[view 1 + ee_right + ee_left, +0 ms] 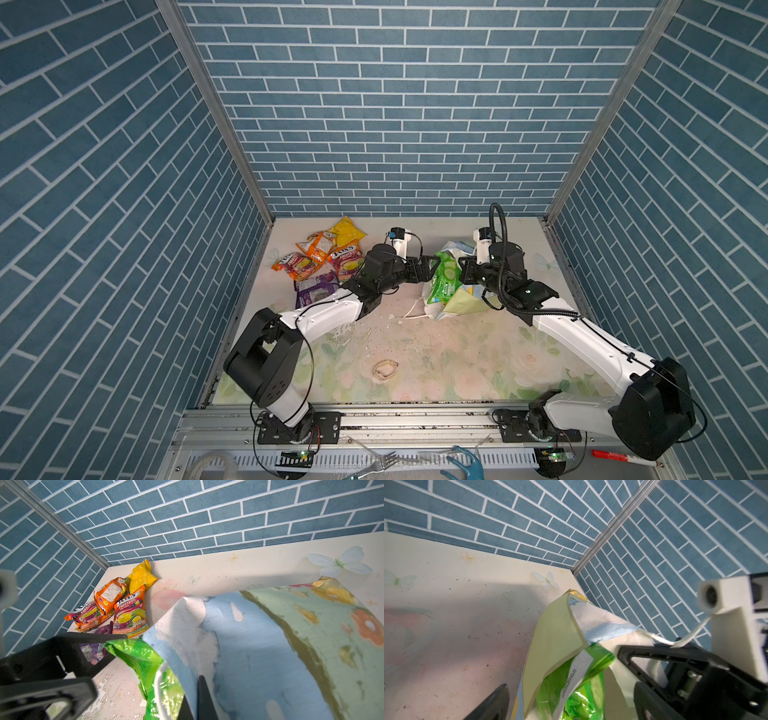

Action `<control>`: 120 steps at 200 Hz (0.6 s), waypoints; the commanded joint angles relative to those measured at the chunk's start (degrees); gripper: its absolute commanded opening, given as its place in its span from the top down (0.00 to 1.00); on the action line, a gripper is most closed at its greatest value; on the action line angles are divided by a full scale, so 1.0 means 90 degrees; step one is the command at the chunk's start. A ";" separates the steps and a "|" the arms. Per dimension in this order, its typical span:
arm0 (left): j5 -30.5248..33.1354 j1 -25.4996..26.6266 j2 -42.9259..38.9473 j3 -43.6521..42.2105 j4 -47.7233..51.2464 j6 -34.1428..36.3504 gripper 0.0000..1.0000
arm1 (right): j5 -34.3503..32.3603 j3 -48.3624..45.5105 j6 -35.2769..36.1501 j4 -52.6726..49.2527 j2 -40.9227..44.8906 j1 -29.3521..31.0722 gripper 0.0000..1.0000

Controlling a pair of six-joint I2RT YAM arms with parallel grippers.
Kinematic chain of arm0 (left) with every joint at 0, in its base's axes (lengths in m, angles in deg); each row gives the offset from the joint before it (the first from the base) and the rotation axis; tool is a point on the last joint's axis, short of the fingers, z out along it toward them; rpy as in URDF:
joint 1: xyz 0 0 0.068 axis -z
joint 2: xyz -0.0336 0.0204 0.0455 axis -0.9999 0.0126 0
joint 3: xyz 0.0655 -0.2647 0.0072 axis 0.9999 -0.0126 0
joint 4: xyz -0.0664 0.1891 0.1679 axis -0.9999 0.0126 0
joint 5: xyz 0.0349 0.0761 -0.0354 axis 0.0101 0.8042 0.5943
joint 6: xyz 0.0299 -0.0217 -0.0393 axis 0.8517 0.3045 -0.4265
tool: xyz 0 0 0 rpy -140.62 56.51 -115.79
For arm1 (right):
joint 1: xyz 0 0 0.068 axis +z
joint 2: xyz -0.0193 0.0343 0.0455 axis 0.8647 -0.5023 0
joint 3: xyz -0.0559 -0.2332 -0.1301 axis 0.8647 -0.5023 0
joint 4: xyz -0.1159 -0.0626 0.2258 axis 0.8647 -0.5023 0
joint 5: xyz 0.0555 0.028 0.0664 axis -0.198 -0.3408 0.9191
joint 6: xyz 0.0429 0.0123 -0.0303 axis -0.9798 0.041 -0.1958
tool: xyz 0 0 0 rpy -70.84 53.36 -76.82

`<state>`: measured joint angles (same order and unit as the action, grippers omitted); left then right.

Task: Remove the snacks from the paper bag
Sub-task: 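Lift the green Lay's bag upward out of the bag mouth with the left gripper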

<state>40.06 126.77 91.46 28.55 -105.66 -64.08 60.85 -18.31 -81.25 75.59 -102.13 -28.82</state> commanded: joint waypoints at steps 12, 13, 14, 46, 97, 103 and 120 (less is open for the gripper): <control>-0.0523 0.0100 0.0537 0.0170 -0.0757 -0.0358 0.16 | 0.0127 0.0088 -0.0292 0.0254 -0.0038 -0.0010 1.00; -0.0536 0.0106 0.0550 0.0175 -0.0784 -0.0376 0.17 | 0.0135 0.0093 -0.0292 0.0251 -0.0043 -0.0015 1.00; -0.0547 0.0108 0.0562 0.0177 -0.0808 -0.0390 0.17 | 0.0129 0.0090 -0.0292 0.0250 -0.0046 -0.0012 1.00; -0.0632 0.0300 0.0804 0.0413 -0.0825 -0.0415 0.23 | 0.0172 0.0112 -0.0297 0.0238 -0.0068 -0.0010 1.00; -0.0525 0.0433 0.1103 0.0969 -0.0153 -0.0305 0.58 | 0.0180 0.0086 -0.0351 0.0240 -0.0035 -0.0010 1.00; -0.0493 0.0433 0.1075 0.0978 -0.0083 -0.0280 0.63 | 0.0154 0.0078 -0.0351 0.0224 -0.0022 -0.0015 1.00; -0.0388 0.0433 0.0926 0.0945 0.0102 -0.0138 0.78 | 0.0076 0.0057 -0.0334 0.0181 0.0028 -0.0012 1.00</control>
<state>36.60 130.16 101.12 35.56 -106.49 -67.39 61.46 -18.31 -82.26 76.18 -102.74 -29.15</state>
